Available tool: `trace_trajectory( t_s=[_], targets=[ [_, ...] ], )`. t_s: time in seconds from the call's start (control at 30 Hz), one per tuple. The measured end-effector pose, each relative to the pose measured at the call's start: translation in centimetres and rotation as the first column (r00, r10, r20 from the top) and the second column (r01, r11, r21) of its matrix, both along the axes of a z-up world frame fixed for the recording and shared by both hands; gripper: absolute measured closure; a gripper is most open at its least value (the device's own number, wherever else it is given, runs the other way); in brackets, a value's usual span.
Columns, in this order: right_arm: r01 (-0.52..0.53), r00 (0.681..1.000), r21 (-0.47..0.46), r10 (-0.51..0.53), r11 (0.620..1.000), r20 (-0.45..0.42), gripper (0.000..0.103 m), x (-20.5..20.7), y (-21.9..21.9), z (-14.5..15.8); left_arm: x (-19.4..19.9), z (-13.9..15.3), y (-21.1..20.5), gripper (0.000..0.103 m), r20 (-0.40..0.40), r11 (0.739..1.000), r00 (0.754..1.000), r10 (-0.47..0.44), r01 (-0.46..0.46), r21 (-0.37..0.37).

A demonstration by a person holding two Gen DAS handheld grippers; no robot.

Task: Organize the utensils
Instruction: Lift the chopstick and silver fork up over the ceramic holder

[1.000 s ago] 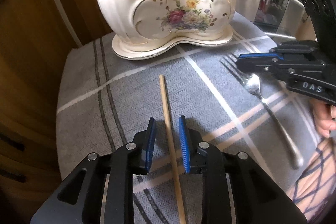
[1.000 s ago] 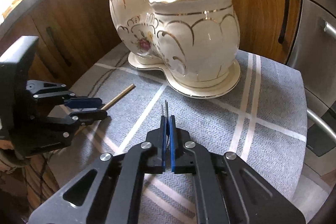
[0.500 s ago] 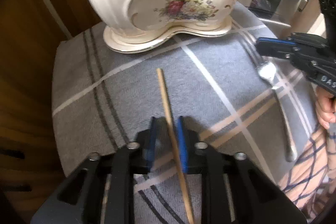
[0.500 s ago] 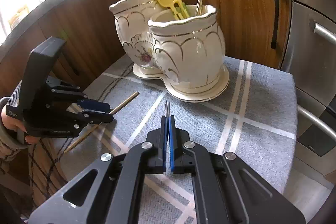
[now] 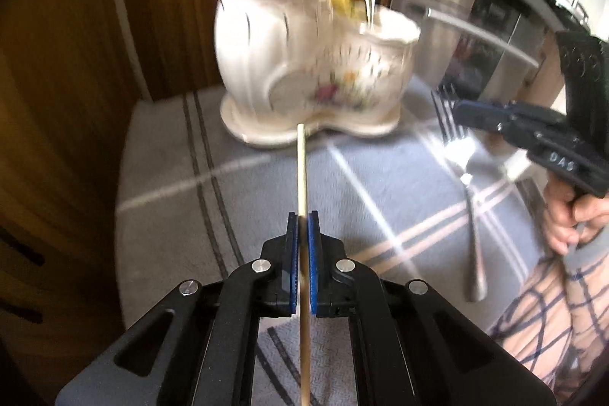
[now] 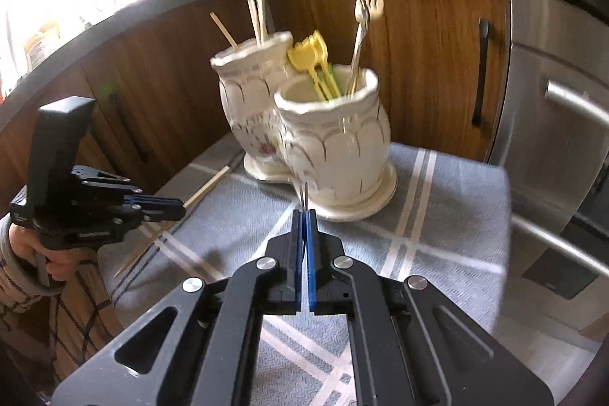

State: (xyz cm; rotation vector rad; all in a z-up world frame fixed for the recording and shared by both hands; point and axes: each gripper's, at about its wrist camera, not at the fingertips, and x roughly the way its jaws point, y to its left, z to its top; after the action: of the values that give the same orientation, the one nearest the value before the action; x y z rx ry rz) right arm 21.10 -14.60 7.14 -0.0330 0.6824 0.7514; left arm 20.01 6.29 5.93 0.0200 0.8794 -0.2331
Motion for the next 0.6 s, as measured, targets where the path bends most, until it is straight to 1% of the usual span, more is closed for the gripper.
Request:
trace_trajectory(
  t_s=[0.1,0.23,0.43,0.6],
  targets=[
    [0.011,0.999,-0.002,-0.011,1.000,0.040,0.102,-0.2,0.0,1.2,-0.7,1.9,0.1,0.098,0.071,1.000,0.997,0.003,-0.003,0.004],
    [0.036,0.997,-0.002,-0.036,0.999,0.068,0.102,0.2,-0.4,2.3,-1.0,4.6,0.3,0.098,0.174,1.000,0.985,0.014,-0.014,-0.005],
    [0.061,0.992,-0.008,-0.059,0.998,0.109,0.102,0.6,-0.6,4.0,-0.7,6.7,0.5,0.098,0.237,0.999,0.971,0.033,-0.025,-0.039],
    [0.070,0.984,-0.012,-0.067,0.997,0.164,0.102,0.7,-0.8,6.5,-0.3,8.5,0.8,0.098,0.283,0.998,0.958,0.045,-0.031,-0.056]
  ],
)
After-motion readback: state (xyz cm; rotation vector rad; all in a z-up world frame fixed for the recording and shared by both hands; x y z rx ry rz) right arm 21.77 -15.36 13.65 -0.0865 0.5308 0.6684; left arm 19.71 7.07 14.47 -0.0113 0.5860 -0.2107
